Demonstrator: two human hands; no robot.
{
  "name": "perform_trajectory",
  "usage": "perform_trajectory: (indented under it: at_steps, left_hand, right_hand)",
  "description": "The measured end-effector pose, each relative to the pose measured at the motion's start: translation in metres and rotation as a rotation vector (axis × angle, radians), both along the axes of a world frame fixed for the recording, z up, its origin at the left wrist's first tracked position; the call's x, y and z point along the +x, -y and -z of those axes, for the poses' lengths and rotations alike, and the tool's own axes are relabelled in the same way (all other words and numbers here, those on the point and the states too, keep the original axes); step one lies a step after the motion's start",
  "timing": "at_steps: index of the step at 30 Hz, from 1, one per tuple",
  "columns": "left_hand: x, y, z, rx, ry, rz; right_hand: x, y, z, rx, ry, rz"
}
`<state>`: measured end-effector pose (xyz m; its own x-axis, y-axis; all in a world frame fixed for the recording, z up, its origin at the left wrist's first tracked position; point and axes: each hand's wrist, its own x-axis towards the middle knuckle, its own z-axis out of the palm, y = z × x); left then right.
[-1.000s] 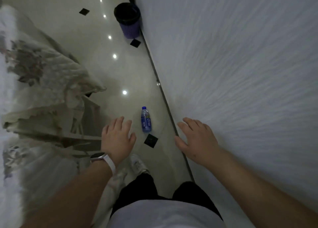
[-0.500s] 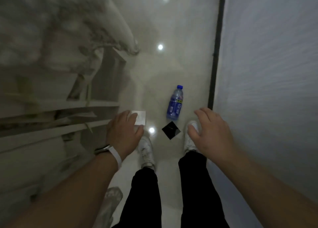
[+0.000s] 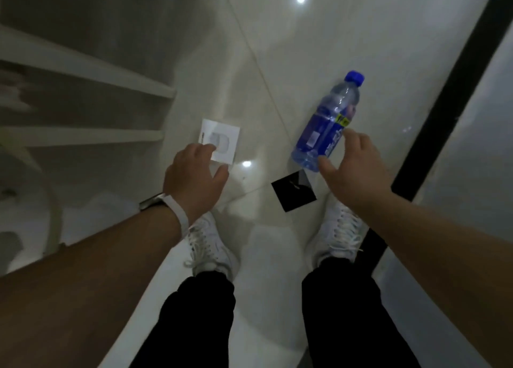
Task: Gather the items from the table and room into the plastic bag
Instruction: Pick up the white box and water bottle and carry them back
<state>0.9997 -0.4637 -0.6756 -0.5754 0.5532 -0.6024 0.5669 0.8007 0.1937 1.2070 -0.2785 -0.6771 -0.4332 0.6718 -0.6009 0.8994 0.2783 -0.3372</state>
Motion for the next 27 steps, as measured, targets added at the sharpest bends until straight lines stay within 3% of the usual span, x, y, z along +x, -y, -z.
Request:
perform_trajectory:
  at_steps: [7,11,21,27]
  left_hand:
    - [-0.032,0.006,0.111,-0.031,0.010,-0.292]
    - [-0.042,0.004,0.153,-0.021,0.065,-0.334]
    - [-0.025,-0.025,0.164,-0.046,-0.029,-0.271]
    - [-0.025,-0.027,0.152,0.230,0.190,-0.368]
  right_hand:
    - [-0.025,0.003,0.110,-0.069,-0.109,0.507]
    - [-0.034,-0.012,0.145,-0.075,-0.133,0.760]
    - [-0.046,-0.024,0.155,-0.068,-0.155,0.806]
    - [-0.044,-0.013,0.132,-0.088,-0.278,0.674]
